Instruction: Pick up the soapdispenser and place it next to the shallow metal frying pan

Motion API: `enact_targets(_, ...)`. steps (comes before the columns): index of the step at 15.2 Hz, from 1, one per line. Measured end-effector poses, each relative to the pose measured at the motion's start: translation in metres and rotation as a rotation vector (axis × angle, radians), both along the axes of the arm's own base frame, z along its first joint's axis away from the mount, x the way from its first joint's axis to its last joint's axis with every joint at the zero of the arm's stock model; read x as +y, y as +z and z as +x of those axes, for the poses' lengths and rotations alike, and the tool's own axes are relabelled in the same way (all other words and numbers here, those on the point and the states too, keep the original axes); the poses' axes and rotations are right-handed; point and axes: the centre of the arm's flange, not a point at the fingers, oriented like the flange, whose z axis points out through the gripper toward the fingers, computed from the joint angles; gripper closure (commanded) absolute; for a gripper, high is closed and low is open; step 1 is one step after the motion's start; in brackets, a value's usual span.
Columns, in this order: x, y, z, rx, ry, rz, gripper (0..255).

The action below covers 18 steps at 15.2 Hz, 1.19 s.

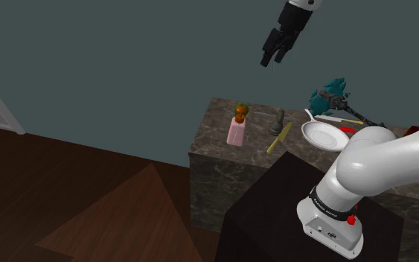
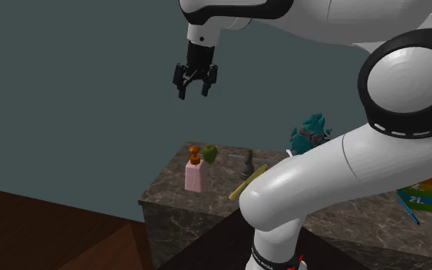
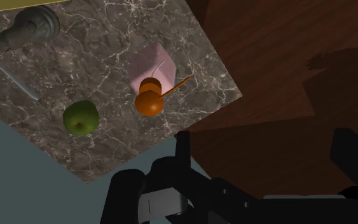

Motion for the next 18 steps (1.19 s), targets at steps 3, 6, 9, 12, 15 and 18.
enact_targets(3,-0.005,-0.013,0.009,0.009,0.001,0.003,0)
enact_targets(6,-0.021,-0.042,0.029,0.027,0.004,0.012,0)
enact_targets(9,-0.034,-0.074,0.049,0.048,0.007,0.02,0)
enact_targets(12,-0.046,-0.107,0.071,0.067,0.01,0.029,0)
enact_targets(15,-0.062,-0.14,0.09,0.087,0.013,0.037,0)
enact_targets(18,-0.074,-0.176,0.112,0.106,0.017,0.046,0)
